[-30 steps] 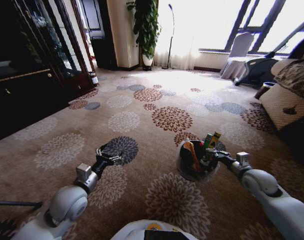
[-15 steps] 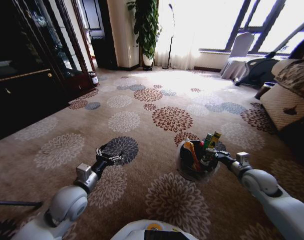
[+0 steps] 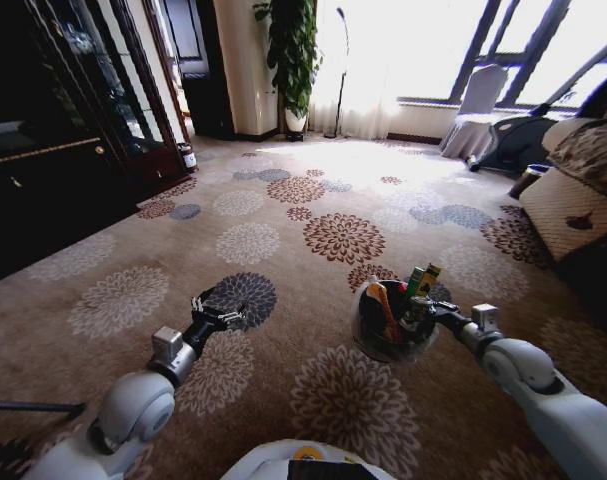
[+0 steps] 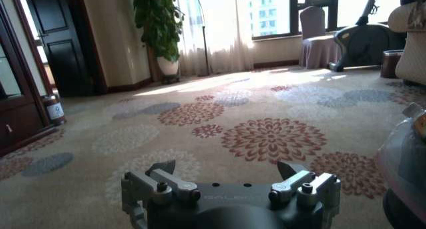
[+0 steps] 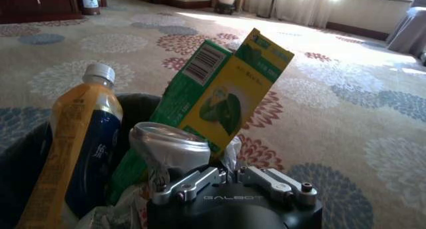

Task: Pick up the trash from the ground and place it into the trash bin.

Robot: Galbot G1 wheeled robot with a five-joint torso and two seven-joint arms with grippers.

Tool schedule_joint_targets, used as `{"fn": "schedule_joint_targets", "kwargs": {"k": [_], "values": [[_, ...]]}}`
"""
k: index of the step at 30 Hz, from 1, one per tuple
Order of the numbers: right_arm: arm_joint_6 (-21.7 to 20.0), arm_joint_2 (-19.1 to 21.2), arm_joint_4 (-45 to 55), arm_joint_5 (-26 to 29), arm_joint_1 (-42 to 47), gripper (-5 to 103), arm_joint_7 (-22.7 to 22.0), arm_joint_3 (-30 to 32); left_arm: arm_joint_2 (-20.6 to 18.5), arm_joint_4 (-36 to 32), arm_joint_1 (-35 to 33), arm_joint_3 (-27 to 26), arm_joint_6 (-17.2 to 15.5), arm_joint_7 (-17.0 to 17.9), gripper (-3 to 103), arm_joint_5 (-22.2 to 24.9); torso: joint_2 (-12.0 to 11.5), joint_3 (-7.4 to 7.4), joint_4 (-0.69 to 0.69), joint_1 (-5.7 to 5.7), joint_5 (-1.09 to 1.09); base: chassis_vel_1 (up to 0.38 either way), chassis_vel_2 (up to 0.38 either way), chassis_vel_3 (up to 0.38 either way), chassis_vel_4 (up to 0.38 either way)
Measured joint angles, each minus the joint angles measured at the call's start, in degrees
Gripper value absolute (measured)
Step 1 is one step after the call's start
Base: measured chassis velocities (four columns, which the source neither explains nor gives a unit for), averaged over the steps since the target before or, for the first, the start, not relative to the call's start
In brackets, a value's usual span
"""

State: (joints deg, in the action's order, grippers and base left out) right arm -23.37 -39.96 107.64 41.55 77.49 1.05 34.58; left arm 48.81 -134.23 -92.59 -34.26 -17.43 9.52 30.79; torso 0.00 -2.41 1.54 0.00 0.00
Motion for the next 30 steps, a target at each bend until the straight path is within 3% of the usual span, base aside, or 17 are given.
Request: {"fn": "schedule_joint_targets", "kwargs": {"k": [30], "values": [[0.0,0.0,0.0,0.0,0.0,3,0.0,0.0,0.0,0.0,0.0,0.0,0.0,0.0,100,0.0,0.0,0.00,0.00,0.00,0.00,-0.001,-0.008,-0.007,-0.002]]}}
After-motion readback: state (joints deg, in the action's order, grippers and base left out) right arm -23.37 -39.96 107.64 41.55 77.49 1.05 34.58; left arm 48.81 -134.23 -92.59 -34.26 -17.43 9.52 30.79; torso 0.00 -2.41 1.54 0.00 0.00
